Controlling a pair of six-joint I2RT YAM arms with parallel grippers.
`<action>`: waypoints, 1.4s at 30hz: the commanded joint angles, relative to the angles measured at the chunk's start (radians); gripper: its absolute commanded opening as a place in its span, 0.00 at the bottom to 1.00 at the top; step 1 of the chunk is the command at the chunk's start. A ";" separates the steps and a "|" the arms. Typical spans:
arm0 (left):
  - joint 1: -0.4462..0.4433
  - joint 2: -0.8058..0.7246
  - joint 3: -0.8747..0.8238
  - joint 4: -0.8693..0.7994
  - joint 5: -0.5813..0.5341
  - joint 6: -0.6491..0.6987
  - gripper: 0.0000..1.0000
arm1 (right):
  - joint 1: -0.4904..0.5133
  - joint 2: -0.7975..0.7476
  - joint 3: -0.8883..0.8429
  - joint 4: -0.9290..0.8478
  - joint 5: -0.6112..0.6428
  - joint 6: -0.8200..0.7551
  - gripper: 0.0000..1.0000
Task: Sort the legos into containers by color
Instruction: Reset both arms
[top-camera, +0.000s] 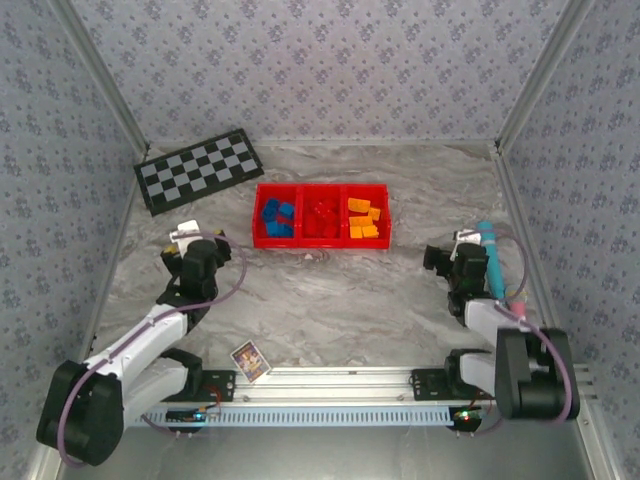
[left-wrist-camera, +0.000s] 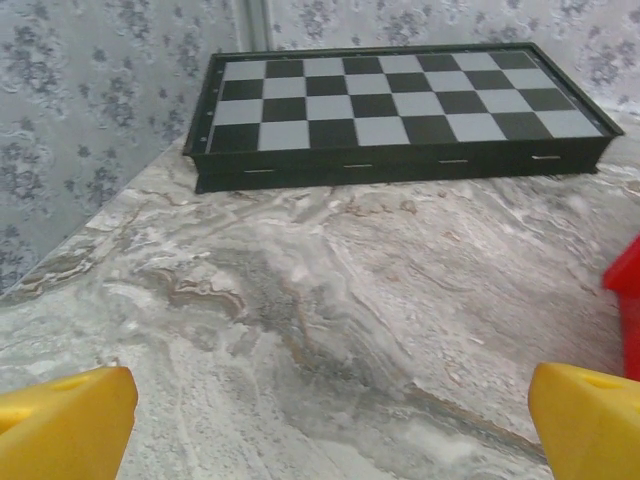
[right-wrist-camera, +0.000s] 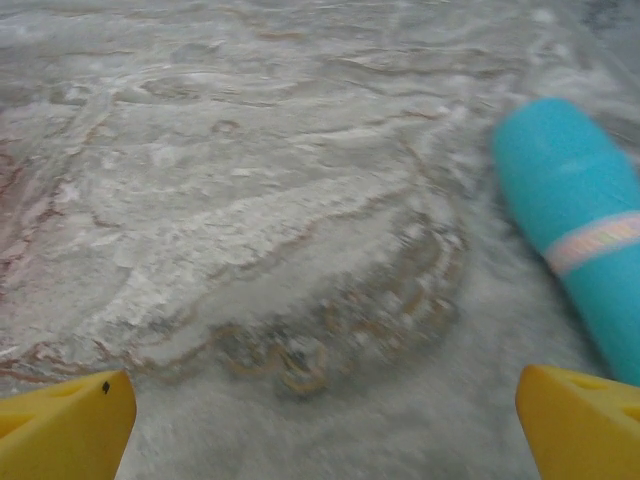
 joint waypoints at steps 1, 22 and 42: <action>0.023 0.007 -0.007 0.113 0.014 0.028 1.00 | 0.027 0.114 0.119 0.140 -0.077 -0.109 0.99; 0.332 0.568 0.023 0.619 0.460 0.309 1.00 | 0.031 0.320 0.090 0.416 0.128 -0.095 1.00; 0.330 0.577 0.030 0.629 0.413 0.300 1.00 | 0.025 0.318 0.093 0.402 0.106 -0.089 1.00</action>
